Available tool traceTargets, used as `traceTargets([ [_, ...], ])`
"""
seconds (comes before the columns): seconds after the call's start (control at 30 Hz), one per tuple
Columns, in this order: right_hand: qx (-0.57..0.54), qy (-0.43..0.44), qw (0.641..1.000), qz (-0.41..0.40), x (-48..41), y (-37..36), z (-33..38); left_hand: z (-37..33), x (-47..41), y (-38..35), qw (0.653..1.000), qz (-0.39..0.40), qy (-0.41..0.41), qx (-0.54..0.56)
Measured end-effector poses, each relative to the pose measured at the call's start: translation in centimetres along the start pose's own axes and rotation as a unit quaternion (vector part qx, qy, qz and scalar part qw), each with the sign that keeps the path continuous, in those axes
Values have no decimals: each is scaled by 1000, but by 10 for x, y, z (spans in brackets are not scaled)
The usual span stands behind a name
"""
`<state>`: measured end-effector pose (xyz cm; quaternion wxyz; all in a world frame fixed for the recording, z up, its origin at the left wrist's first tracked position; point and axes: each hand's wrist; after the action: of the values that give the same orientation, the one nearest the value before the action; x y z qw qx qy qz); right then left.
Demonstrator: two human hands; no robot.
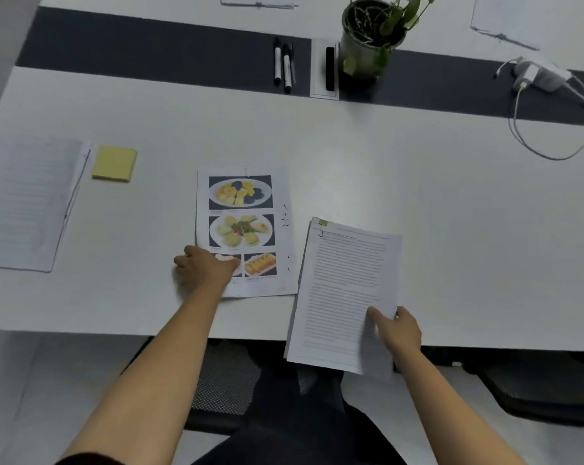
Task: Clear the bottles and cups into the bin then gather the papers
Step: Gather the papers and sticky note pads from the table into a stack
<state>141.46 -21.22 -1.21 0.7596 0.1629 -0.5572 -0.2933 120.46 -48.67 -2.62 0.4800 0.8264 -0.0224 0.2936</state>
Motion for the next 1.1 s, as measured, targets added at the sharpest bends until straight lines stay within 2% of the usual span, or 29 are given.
traceTargets([
  [0.17,-21,26,999,27,-3,19,-14,5,60,-19,997,49,43,-38],
  [0.3,-28,39,998,39,-7,38,-33,14,102,-35,994,35,104,11],
  [0.37,-35,44,997,52,-7,45,-43,20,120,-42,993,12,108,53],
  [0.43,-42,51,996,65,-6,51,-49,25,134,-49,980,7,153,125],
  [0.53,-51,64,993,86,-7,56,-55,37,154,-60,928,17,236,288],
  [0.57,-51,73,992,92,-6,56,-56,41,160,-64,913,25,230,335],
  [0.63,-42,98,990,95,-4,55,-56,48,175,-67,920,7,175,350],
  [0.73,-28,146,987,68,10,51,-49,42,198,-56,958,-55,35,281],
  [0.83,-44,182,980,64,33,40,-41,32,216,-29,961,-115,-74,240],
  [0.97,-117,200,970,73,72,17,-23,36,229,19,929,-210,-150,264],
  [1.1,-177,224,955,79,123,-13,-5,70,220,76,889,-275,-154,332],
])
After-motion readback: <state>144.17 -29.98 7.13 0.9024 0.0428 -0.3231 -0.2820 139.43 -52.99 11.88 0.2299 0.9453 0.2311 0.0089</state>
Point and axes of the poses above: each hand's wrist, its own x-axis away from the middle knuckle, its own y-axis out of the back of the hand, z = x × y, and after that the axes turned 10 degrees about -y, right-handed
